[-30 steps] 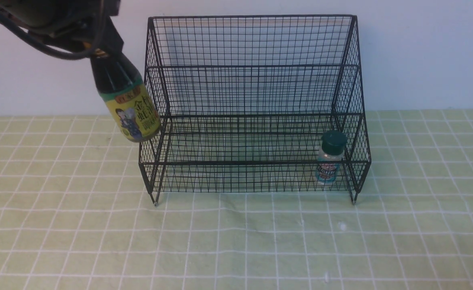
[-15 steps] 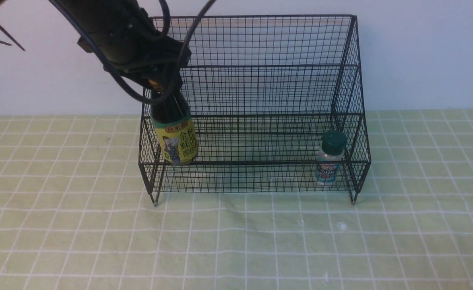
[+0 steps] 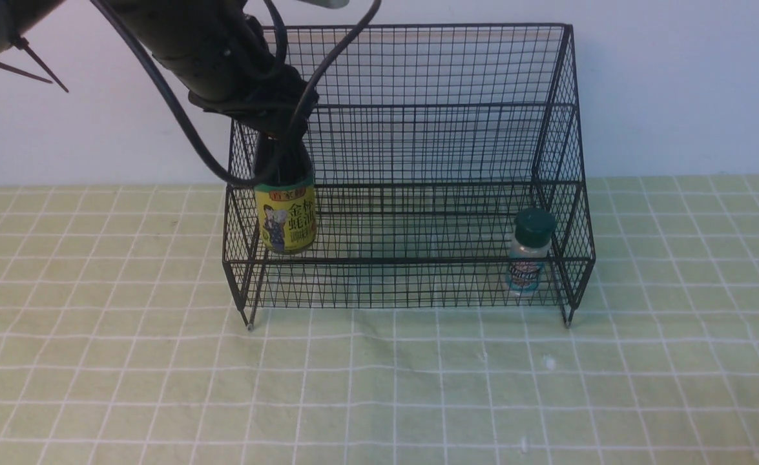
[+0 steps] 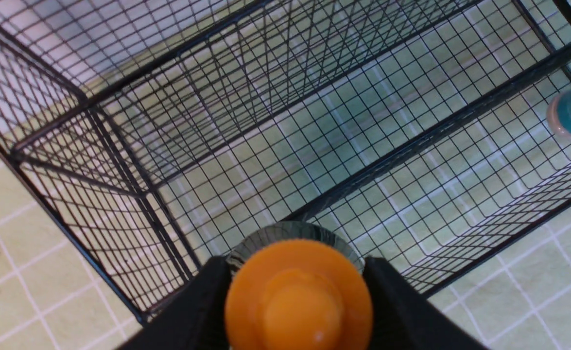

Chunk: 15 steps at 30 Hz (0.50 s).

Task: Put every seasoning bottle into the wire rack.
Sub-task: Use the left arm to put the condiment bottle back on the shelf

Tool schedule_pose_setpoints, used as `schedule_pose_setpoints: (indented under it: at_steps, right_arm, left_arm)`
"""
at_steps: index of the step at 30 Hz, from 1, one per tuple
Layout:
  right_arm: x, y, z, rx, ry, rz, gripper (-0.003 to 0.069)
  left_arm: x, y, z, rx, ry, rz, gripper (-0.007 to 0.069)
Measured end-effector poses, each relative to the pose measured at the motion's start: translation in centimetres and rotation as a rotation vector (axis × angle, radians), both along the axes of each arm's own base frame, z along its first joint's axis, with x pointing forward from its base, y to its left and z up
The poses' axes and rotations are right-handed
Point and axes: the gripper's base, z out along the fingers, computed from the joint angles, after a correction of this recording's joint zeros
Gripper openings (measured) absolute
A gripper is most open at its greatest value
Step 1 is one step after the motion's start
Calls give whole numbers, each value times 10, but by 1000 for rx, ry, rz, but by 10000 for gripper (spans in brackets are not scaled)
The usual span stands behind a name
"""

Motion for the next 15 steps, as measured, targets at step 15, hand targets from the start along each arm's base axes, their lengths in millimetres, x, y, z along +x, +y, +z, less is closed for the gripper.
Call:
schedule_pose_setpoints:
  at_steps: [15]
  right_arm:
    - [0,0,0,0,0,0,-14]
  left_arm:
    - [7,-3,-41,66,202,-32,300]
